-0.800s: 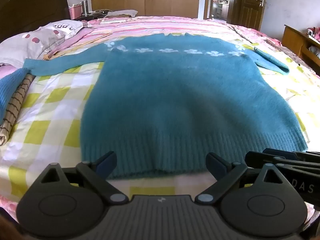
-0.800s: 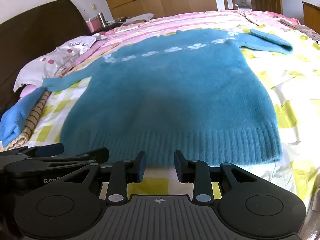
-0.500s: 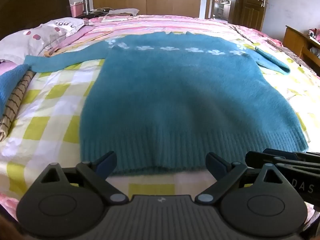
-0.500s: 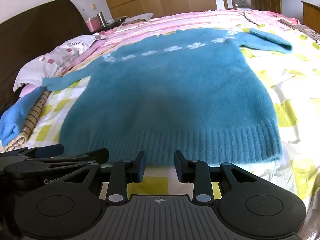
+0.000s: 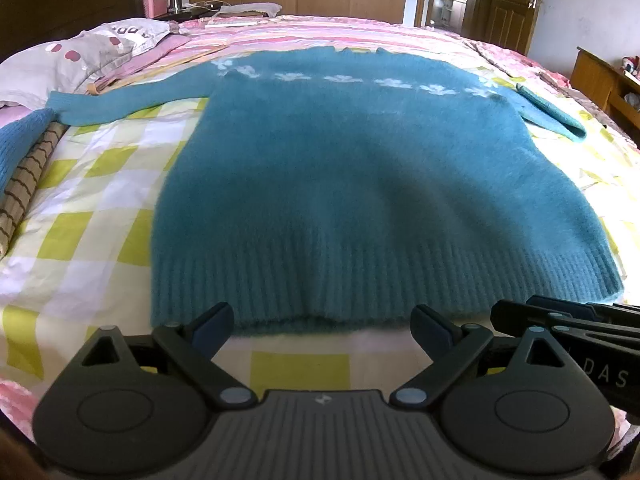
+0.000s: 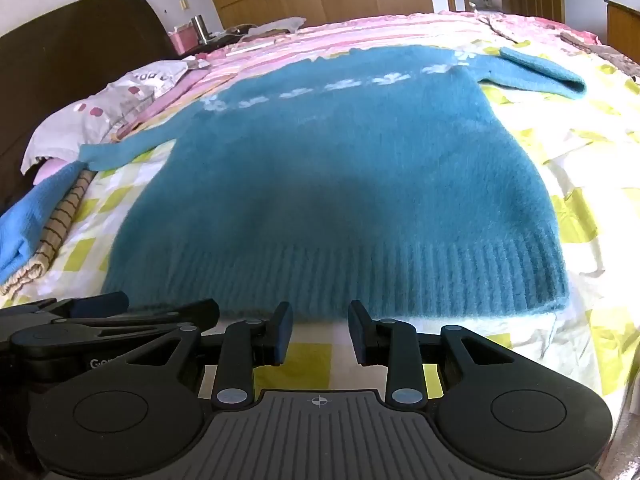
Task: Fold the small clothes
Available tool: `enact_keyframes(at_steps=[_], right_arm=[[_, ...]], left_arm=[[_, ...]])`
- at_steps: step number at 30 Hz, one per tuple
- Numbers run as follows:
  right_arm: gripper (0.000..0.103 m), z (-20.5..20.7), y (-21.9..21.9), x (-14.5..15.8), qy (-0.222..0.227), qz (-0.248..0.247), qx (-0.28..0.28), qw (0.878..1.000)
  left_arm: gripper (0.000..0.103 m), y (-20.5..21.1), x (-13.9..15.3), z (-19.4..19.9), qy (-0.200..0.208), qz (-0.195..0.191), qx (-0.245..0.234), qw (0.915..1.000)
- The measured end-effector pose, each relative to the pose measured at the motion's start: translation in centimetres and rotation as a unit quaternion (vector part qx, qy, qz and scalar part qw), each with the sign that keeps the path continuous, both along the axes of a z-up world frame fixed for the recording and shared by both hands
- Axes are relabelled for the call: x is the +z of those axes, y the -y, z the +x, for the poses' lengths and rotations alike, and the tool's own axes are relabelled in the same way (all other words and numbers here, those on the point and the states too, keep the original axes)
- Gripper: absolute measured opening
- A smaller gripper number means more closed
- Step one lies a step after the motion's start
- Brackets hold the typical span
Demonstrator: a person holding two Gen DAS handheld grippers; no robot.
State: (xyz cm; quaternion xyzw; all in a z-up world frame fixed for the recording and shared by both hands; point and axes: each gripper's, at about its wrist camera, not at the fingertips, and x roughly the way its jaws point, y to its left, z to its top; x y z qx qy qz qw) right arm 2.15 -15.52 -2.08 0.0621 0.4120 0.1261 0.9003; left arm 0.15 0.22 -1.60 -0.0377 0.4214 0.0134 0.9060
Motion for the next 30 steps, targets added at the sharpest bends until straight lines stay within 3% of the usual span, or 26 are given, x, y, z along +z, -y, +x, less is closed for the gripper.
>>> enact_keyframes(at_steps=[30], right_arm=[[0.031,3.6,-0.6,1.0,0.009,-0.016,-0.008,1.000]], left_arm=[[0.099,0.0,0.9,4.4,0.007,0.014,0.001,0.9999]])
